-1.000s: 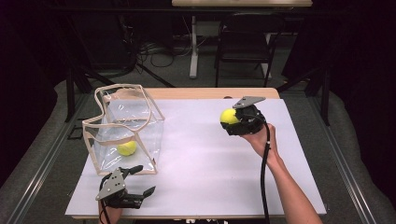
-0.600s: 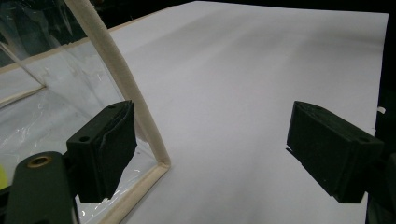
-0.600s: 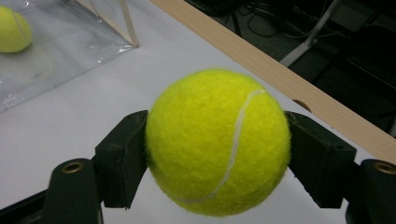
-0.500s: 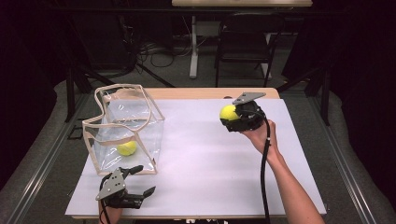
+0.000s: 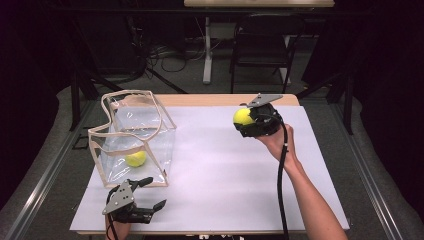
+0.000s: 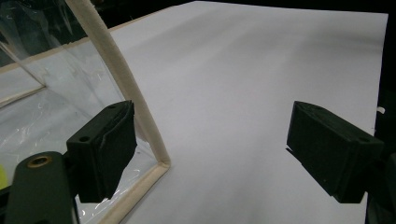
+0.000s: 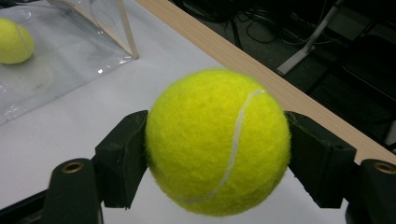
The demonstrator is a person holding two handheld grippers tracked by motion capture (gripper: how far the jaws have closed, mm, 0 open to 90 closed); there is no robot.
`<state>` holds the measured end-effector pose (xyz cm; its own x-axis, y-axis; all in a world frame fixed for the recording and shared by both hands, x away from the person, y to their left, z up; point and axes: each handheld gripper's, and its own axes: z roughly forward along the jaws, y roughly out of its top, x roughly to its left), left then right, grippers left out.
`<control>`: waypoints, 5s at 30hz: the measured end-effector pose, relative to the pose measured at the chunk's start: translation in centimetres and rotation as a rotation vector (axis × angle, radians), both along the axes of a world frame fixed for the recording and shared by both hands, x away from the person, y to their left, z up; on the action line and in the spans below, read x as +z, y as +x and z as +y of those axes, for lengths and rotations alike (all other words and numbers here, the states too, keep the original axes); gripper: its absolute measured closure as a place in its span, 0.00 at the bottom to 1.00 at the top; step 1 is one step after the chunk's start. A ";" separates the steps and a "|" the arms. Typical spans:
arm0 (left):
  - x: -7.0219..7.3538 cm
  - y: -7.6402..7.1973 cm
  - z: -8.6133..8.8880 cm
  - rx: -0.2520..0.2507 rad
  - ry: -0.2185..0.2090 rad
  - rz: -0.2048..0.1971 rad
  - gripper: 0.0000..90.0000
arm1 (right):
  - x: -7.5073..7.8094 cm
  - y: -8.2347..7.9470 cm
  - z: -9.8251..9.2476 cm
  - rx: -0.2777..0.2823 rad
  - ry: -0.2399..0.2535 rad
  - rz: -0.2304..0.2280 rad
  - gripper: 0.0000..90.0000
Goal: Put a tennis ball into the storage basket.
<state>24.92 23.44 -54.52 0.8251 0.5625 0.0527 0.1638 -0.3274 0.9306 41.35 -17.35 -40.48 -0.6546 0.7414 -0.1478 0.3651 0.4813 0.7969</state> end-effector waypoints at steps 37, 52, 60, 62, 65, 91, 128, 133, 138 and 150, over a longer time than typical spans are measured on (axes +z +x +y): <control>0.0 0.0 0.0 -0.003 -0.002 -0.001 0.18 | 2.6 0.7 2.8 0.050 -0.018 -0.042 0.29; 0.0 0.0 0.1 -0.002 -0.001 -0.001 0.18 | 3.3 1.1 4.4 0.082 -0.025 -0.049 0.29; 0.0 0.0 0.0 -0.003 -0.001 -0.001 0.18 | 3.7 1.3 5.3 0.099 -0.023 -0.048 0.29; 0.0 0.0 0.0 -0.001 0.000 0.000 0.18 | 3.8 1.4 5.6 0.103 -0.025 -0.048 0.29; 0.0 0.0 0.0 -0.001 0.000 -0.001 0.18 | 3.9 1.5 5.8 0.107 -0.027 -0.051 0.29; 0.0 0.1 0.1 -0.005 -0.003 -0.001 0.18 | 4.9 2.1 8.6 0.153 -0.035 -0.060 0.29; 0.0 0.1 0.1 -0.005 -0.003 0.001 0.18 | 5.4 2.1 12.5 0.214 -0.038 -0.061 0.29; 0.0 0.1 0.1 -0.005 -0.002 0.000 0.18 | 5.7 2.1 13.1 0.224 -0.035 -0.063 0.29; 0.0 0.1 0.1 -0.006 -0.004 0.001 0.18 | 6.0 2.1 13.7 0.234 -0.034 -0.069 0.29; 0.0 0.1 0.1 -0.004 -0.002 0.000 0.18 | 6.7 2.2 14.8 0.252 -0.033 -0.074 0.29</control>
<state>25.00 23.55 -54.56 0.8271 0.5597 0.0515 0.1626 -0.3259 0.9313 43.53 -2.54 -33.81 -0.8046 0.5500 -0.2238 0.1716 0.5762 0.7991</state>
